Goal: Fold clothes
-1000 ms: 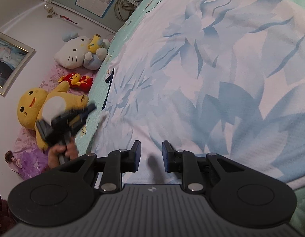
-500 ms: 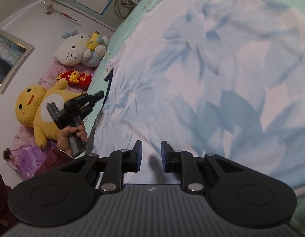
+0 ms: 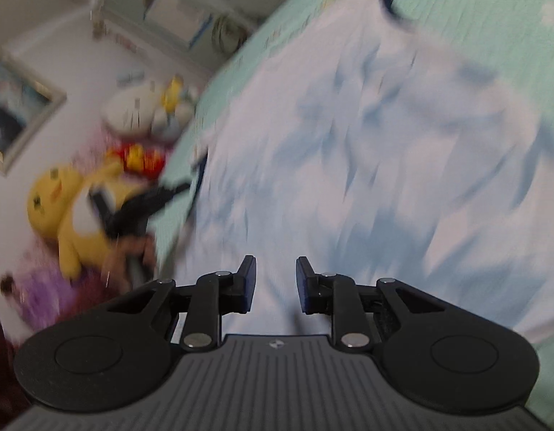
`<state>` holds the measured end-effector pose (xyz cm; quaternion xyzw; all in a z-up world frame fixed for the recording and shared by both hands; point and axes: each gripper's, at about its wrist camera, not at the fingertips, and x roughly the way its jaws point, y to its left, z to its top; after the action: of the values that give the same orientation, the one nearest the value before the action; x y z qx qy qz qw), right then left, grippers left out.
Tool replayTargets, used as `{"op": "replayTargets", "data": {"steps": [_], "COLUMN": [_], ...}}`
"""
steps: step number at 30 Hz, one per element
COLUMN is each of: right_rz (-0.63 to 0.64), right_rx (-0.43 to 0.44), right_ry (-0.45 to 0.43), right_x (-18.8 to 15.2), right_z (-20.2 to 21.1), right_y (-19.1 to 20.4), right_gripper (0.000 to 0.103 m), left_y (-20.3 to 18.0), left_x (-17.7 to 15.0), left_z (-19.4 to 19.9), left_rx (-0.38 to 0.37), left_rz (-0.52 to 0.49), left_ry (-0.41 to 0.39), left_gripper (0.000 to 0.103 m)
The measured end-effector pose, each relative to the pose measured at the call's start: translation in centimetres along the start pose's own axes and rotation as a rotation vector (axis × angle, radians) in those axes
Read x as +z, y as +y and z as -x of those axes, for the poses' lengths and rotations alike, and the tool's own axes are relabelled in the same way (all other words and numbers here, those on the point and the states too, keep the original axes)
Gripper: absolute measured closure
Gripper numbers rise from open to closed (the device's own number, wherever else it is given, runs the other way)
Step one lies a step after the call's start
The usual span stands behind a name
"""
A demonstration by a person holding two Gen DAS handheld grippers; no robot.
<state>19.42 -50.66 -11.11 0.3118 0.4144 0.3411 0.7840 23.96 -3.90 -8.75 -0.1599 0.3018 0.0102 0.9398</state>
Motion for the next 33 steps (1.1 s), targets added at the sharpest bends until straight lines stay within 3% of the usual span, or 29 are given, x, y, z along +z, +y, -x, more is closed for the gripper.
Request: {"op": "replayTargets", "data": {"steps": [2,5,6,9,11,15,17,18,21,23,24,25,27,31,33], "right_rz": [-0.043,-0.093,-0.138,-0.291,-0.397,-0.381,-0.36,-0.369,-0.343,-0.296,-0.287,-0.258,-0.164,-0.038,-0.025], "right_rx": [-0.01,0.004,0.009,-0.017,-0.064,-0.129,-0.091,-0.06,-0.113,-0.191,-0.21,-0.211,-0.199,-0.078,-0.014], "right_ry": [-0.079,-0.141,-0.145,-0.123,-0.113,-0.194,-0.208,-0.209,-0.19,-0.169,-0.168,-0.17,-0.171,-0.068,0.014], "right_x": [2.1,5.3,6.1,7.6,7.5,6.9,6.8,6.7,6.5,6.5,6.4,6.1,5.5,2.5,1.0], "right_z": [0.0,-1.7,-2.7,-5.4,-6.3,-4.1,-3.6,-3.5,-3.3,-3.0,-2.7,-2.1,-0.8,0.9,1.0], "right_y": [-0.8,-2.1,-2.9,-5.9,-8.7,-8.7,-8.0,-7.8,-7.5,-7.8,-7.7,-7.0,-5.0,-1.2,-0.5], "right_gripper": [0.078,0.077,0.077,0.077,0.103,0.103,0.09,0.084,0.083,0.097,0.098,0.09,0.078,0.075,0.075], "left_y": [-1.3,-2.5,-1.7,1.5,3.0,3.1,2.3,1.8,0.6,0.2,0.2,0.0,-0.4,-3.0,-3.6], "left_x": [-2.1,-5.2,-5.8,-6.8,-7.2,-7.6,-7.6,-7.5,-7.9,-8.8,-9.1,-9.1,-8.9,-9.8,-11.3], "left_z": [-0.4,-1.0,-0.7,1.2,2.2,3.4,3.9,4.4,5.3,5.3,5.6,6.1,7.4,10.3,10.3], "left_rx": [-0.013,-0.008,-0.002,0.044,0.047,0.071,0.093,0.102,0.118,0.154,0.162,0.168,0.128,-0.04,-0.12], "left_rz": [-0.059,-0.139,-0.132,-0.076,-0.024,-0.01,-0.008,-0.005,-0.042,-0.101,-0.12,-0.121,-0.086,-0.108,-0.113], "left_ry": [0.047,0.116,0.102,0.057,0.054,0.046,0.044,0.043,0.038,0.074,0.069,0.068,0.074,0.071,0.156], "left_gripper": [0.073,0.072,0.082,0.095,0.096,0.096,0.096,0.095,0.056,0.051,0.051,0.053,0.055,0.053,0.052]}}
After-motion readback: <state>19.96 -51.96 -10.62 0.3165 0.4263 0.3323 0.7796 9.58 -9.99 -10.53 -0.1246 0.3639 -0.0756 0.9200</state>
